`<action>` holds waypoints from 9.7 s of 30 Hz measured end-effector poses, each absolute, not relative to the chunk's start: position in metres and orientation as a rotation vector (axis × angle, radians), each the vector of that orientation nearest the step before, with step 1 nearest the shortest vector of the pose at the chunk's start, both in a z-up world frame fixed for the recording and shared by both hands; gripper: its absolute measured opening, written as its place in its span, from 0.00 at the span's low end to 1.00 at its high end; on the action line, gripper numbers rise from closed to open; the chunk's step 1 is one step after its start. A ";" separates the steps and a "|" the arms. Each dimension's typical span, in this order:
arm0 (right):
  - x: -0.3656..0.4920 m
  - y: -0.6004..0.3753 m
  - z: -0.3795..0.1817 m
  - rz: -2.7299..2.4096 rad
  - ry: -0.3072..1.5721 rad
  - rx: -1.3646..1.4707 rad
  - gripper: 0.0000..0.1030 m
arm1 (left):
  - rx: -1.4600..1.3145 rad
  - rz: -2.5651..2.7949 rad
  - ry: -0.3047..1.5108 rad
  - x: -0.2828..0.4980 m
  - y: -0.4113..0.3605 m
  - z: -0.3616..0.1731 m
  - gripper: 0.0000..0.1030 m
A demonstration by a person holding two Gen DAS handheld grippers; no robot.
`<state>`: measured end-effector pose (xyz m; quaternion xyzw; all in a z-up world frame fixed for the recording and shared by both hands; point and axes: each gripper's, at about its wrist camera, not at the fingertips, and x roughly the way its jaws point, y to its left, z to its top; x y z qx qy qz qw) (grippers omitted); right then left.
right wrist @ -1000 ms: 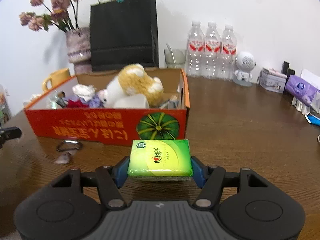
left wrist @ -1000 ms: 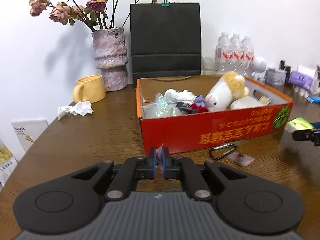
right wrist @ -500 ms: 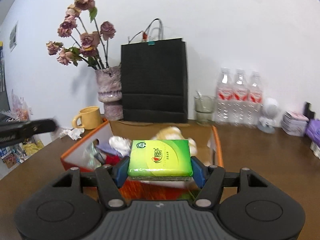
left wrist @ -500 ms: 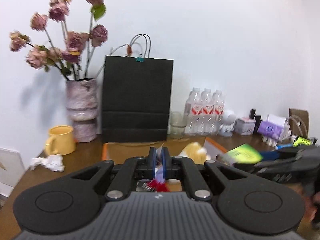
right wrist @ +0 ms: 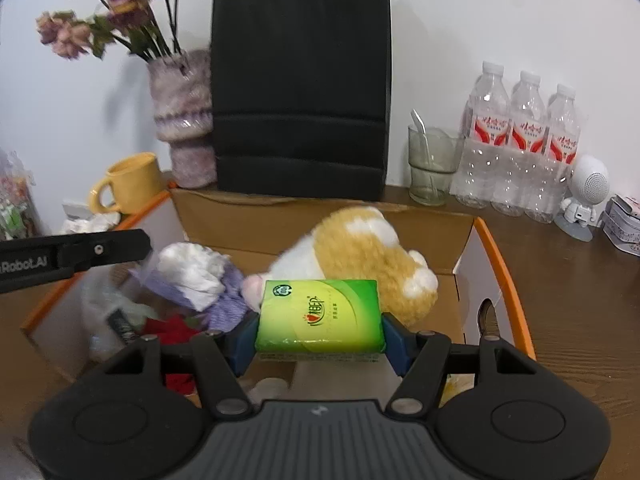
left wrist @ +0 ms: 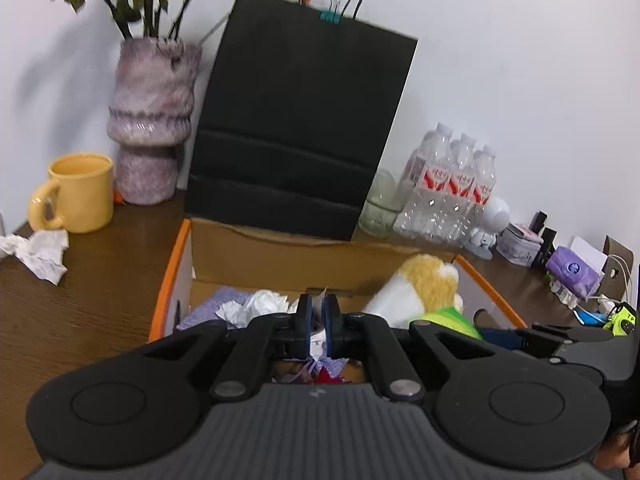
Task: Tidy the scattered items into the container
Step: 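Carry both items over the box and open both tools to drop them, then grasp the small clear packet beside the carabiner with the right tool, then grasp the black carabiner with the left tool, then carry the carabiner with the left tool while the right carries the packet over the box, then drop the carabiner and packet into the box by opening both tools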
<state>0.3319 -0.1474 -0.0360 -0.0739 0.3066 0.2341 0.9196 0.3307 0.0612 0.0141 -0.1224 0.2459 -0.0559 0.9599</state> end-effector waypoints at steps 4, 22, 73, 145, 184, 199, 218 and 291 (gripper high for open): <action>0.339 -0.148 -0.036 0.462 0.638 -0.159 0.68 | -0.263 -0.111 0.518 0.337 0.066 0.008 0.44; 0.342 -0.172 -0.018 0.411 0.643 -0.087 0.90 | -0.287 -0.052 0.497 0.328 0.066 0.019 1.00; 0.203 -0.183 -0.071 0.603 0.729 -0.154 0.21 | -0.163 -0.039 0.628 0.194 0.043 -0.017 0.99; 0.209 -0.267 -0.059 0.538 0.640 -0.027 0.21 | 0.048 -0.159 0.651 0.227 -0.058 -0.039 0.01; 0.205 -0.262 -0.057 0.528 0.629 -0.039 0.21 | 0.037 -0.355 0.661 0.225 -0.049 -0.031 0.18; 0.207 -0.263 -0.066 0.533 0.656 -0.042 0.21 | 0.123 -0.316 0.646 0.226 -0.055 -0.045 0.26; 0.206 -0.249 -0.071 0.531 0.671 -0.069 0.21 | 0.110 -0.272 0.645 0.224 -0.056 -0.045 0.05; 0.272 -0.194 0.018 0.431 0.570 -0.044 1.00 | -0.212 0.010 0.448 0.271 0.039 0.053 1.00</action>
